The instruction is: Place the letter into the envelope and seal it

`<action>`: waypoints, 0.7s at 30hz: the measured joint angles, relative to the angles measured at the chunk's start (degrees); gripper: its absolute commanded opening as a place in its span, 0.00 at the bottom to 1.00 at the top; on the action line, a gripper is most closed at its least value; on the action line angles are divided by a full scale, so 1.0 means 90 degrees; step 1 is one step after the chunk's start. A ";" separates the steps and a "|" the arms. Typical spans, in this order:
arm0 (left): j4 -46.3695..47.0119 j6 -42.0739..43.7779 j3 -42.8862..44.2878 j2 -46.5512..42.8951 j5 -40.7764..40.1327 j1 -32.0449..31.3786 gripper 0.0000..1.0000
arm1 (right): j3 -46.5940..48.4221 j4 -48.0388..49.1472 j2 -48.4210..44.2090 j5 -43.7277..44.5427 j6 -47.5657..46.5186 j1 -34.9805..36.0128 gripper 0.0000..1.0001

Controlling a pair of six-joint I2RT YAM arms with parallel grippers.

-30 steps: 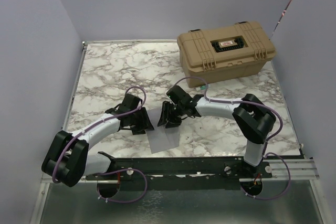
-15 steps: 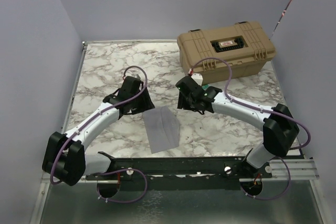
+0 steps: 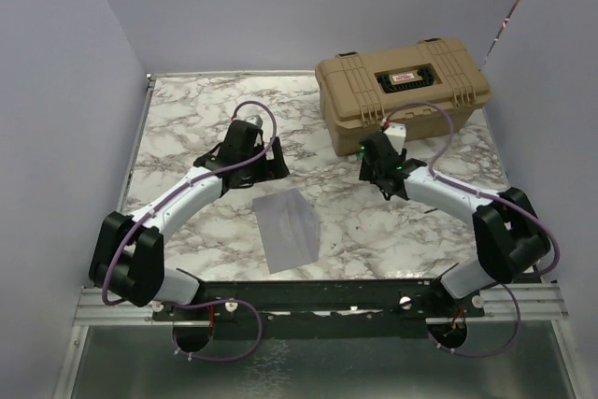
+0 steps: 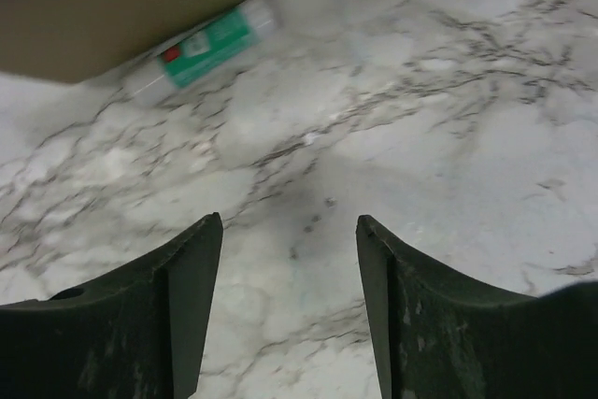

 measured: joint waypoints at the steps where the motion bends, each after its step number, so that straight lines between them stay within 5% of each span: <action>1: 0.0083 0.0039 0.0046 0.0053 0.0044 0.0000 0.98 | -0.0214 0.0185 -0.0129 -0.0070 -0.0007 -0.0214 0.51; 6: 0.0653 0.0102 0.0357 0.0571 0.0425 0.0000 0.97 | -0.1086 0.1061 -0.0828 -0.0991 0.0345 -0.1195 0.22; 12: 0.1253 0.0012 0.0736 0.1593 0.1081 0.0000 0.95 | -0.1613 0.1928 -0.0619 -0.2579 0.1316 -0.2533 0.18; 21: 0.1763 -0.0024 0.1343 0.2565 0.1756 0.0000 0.91 | -0.1090 0.2839 0.1032 -0.4199 0.2635 -0.3249 0.08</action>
